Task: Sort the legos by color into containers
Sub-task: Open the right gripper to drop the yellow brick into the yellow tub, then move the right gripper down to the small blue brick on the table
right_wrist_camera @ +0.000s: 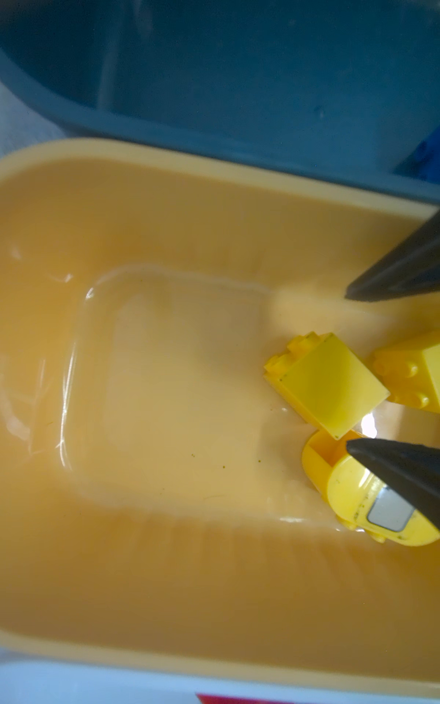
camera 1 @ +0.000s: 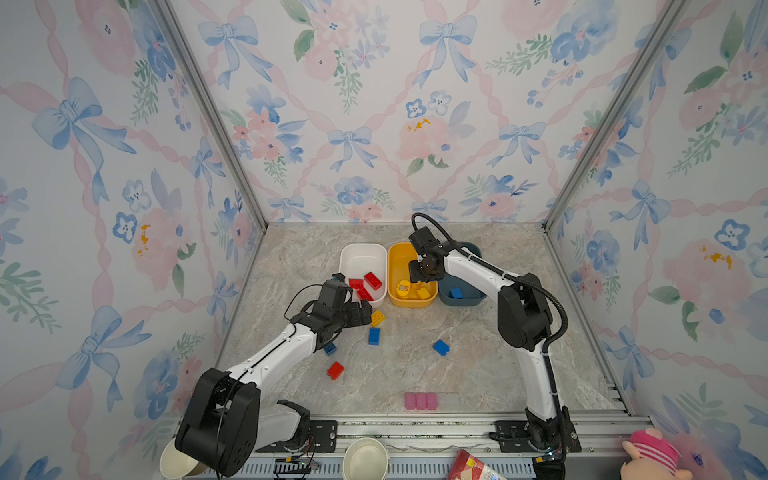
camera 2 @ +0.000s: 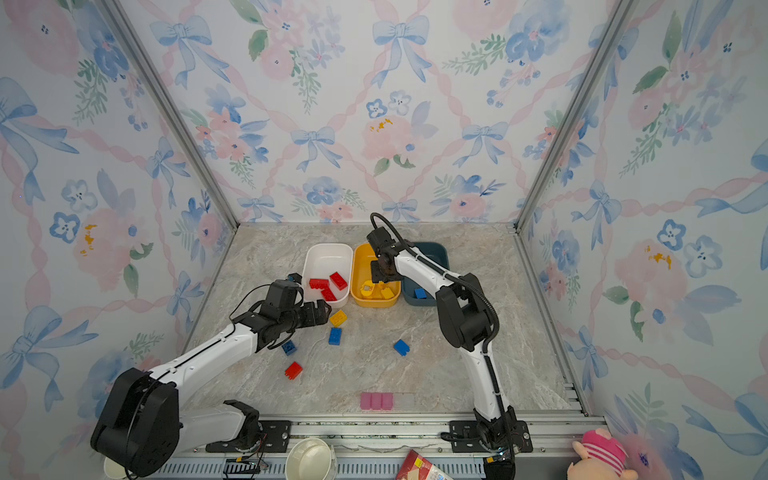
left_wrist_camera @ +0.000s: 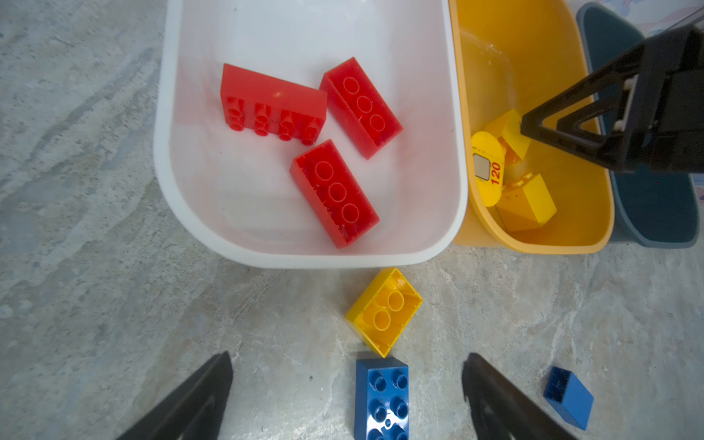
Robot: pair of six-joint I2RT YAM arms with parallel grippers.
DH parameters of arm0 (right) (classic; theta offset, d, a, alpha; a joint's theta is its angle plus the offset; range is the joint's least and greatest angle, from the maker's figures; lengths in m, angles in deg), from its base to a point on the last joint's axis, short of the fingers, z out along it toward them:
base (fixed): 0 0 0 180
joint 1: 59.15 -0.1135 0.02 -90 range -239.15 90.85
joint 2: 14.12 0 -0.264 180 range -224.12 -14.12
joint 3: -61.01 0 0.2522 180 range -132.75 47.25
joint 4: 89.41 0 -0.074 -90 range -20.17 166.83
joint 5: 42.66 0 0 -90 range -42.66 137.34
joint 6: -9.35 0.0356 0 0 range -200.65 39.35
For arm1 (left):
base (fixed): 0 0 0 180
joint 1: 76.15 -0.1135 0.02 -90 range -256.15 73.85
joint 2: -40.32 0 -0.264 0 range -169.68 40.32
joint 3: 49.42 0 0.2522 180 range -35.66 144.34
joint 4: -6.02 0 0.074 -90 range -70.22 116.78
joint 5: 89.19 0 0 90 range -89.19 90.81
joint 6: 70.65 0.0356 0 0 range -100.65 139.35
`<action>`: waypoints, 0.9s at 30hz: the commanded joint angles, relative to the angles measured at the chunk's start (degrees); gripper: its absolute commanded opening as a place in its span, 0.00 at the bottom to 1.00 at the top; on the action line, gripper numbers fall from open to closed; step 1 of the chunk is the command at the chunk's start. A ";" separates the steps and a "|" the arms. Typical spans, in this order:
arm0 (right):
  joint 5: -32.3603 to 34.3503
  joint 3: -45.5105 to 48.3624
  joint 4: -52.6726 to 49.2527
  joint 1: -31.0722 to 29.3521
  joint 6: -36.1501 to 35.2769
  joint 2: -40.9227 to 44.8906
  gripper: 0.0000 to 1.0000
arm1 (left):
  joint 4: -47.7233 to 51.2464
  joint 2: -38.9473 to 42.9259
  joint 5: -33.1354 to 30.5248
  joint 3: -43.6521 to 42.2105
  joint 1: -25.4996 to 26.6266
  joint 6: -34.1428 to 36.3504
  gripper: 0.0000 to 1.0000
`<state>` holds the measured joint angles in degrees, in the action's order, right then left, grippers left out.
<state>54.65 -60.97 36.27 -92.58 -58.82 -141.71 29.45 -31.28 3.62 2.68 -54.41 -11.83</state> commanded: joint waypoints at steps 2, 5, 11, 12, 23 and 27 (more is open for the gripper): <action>-0.33 -1.01 -2.16 -0.48 0.14 1.47 0.61 | -0.42 -0.27 -1.03 0.32 0.34 -0.60 0.96; -0.19 -0.17 -2.16 -0.79 0.19 2.81 0.62 | -0.37 -0.17 -0.94 0.32 0.33 -0.56 0.96; -0.02 3.28 -1.98 -1.59 0.50 7.25 0.67 | -0.44 0.16 -1.00 0.33 0.40 -0.56 0.97; -0.10 4.19 -1.92 -1.72 0.59 8.21 0.68 | -0.41 0.20 -0.99 0.32 0.40 -0.56 0.97; -0.98 22.35 -0.22 -4.39 0.74 23.76 0.73 | -0.42 0.97 -1.09 0.32 0.41 -0.50 0.97; -0.72 29.54 -1.66 -6.49 -1.19 28.91 0.74 | -0.44 1.27 -1.12 0.32 0.41 -0.39 0.97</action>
<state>54.17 -35.05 36.58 -97.48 -58.52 -115.66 29.45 -31.21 3.20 2.68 -54.41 -12.00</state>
